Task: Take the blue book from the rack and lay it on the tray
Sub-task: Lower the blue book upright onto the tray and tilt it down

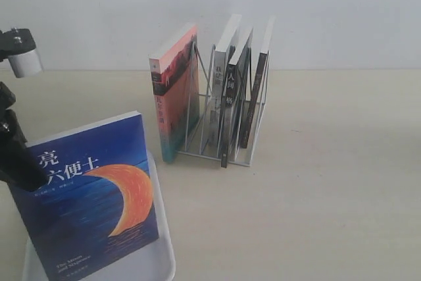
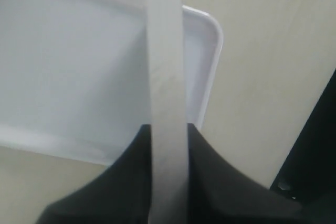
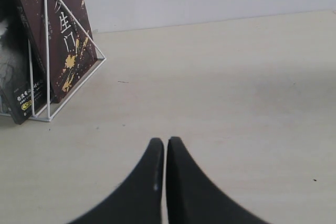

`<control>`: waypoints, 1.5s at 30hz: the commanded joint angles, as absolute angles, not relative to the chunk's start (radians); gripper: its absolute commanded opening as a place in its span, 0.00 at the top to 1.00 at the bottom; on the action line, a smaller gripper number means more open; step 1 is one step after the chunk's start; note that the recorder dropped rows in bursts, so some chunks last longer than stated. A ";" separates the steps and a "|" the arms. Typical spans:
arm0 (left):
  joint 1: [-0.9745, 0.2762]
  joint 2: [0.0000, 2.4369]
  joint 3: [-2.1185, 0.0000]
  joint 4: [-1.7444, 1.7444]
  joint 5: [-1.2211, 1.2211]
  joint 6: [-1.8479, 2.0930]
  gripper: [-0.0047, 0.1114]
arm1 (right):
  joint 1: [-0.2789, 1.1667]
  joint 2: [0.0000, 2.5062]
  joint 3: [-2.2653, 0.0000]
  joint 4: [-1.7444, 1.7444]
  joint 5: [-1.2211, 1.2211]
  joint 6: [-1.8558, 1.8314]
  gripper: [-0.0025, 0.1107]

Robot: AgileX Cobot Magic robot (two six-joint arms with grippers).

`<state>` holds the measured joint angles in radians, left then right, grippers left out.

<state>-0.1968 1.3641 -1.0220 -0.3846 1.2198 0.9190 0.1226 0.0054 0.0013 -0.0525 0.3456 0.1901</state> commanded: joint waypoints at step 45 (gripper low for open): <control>-0.193 1.407 -1.021 -0.280 1.099 0.804 0.52 | 0.122 0.000 0.000 -0.057 0.333 0.184 0.97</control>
<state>-0.1945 1.4052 -1.0233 -0.2670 1.1316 0.8084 0.1226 0.0054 0.0013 -0.0525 0.3456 0.1901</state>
